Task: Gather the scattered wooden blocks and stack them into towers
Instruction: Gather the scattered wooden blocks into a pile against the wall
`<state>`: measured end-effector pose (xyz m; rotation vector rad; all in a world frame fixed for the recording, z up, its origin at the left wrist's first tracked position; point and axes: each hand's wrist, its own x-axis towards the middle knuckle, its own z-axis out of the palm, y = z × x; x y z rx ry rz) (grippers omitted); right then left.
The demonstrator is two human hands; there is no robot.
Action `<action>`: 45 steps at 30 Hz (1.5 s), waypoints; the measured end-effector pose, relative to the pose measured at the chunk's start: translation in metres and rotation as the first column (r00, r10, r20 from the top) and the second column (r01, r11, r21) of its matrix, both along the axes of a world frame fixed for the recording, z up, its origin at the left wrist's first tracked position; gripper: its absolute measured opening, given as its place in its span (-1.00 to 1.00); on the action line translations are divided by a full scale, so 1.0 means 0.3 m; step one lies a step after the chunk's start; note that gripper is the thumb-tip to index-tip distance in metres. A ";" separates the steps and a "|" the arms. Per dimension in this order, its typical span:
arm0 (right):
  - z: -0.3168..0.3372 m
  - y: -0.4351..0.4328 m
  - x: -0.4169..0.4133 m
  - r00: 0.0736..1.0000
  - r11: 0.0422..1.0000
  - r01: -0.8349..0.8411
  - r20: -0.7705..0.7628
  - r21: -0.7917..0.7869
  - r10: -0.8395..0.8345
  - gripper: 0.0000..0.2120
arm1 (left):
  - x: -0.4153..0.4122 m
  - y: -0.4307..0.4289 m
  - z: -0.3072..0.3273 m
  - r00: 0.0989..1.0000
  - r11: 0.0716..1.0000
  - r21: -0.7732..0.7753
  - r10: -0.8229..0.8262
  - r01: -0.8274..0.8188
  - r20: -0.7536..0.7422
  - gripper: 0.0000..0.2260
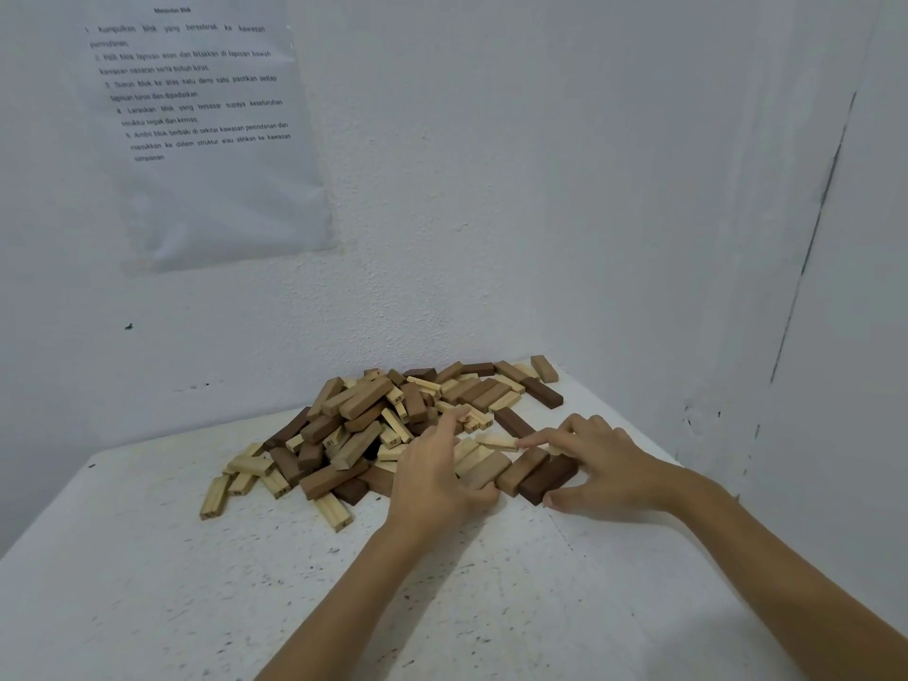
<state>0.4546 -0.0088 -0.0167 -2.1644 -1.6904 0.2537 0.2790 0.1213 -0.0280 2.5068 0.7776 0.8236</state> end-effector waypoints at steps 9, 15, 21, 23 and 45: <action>0.003 -0.010 -0.023 0.990 0.996 0.032 -0.138 0.080 -0.021 -0.68 | -0.029 -0.004 0.003 0.984 0.996 -0.019 -0.081 0.085 0.158 -0.54; -0.005 -0.005 -0.033 0.964 0.981 0.050 -0.267 0.187 0.001 -0.63 | -0.071 -0.002 0.010 0.965 0.992 -0.081 -0.073 0.096 0.254 -0.76; 0.010 0.016 -0.065 0.939 0.956 0.089 -0.344 0.281 0.014 -0.64 | -0.158 0.034 0.055 0.940 0.996 -0.070 -0.036 0.063 0.340 -0.75; 0.027 0.035 -0.075 0.925 0.938 0.110 -0.379 0.328 0.024 -0.71 | -0.196 0.060 0.077 0.930 0.998 -0.039 -0.026 0.043 0.366 -0.75; 0.120 0.615 -0.301 0.818 0.746 0.311 -0.566 0.589 0.106 -0.79 | -0.223 0.408 0.117 0.826 0.955 -0.291 0.208 -0.056 0.524 -0.58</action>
